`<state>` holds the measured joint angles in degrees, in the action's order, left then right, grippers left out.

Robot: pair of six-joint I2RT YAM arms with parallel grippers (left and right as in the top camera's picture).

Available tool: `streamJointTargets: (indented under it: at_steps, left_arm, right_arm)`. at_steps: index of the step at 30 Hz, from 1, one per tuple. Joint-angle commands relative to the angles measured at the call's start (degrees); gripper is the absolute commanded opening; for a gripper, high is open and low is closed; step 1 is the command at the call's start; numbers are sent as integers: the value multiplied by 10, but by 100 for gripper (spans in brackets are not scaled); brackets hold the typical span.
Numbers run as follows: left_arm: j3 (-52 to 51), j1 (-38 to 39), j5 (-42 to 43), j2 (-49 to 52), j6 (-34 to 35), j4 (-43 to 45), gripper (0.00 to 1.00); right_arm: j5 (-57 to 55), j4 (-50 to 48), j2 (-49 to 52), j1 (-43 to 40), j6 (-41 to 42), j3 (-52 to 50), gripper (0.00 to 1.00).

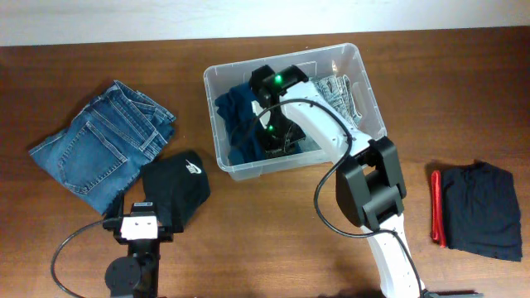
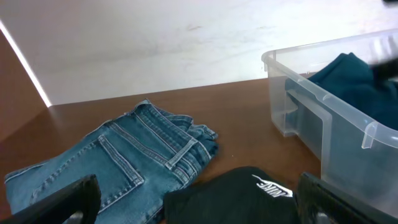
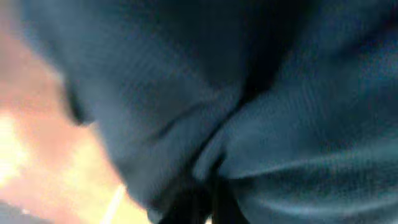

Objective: Pack container
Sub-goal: 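Tuck the teal shirt edges into the bin with the right gripper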

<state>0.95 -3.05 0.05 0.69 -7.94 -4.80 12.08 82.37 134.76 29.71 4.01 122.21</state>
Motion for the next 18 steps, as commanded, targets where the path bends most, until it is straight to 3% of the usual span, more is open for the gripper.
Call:
streamJointTargets:
  at_steps: [1,9,18]
  left_arm:
    - [-4,-2,6,-3,-9,0,100]
    - [-4,-2,6,-3,-9,0,100]
    - [-4,-2,6,-3,-9,0,100]
  right_arm:
    - [36,19,-12,-1,-7,109,5]
    - [38,27,-23,3,-5,281,4]
    - [38,-51,-16,18,-6,211,5]
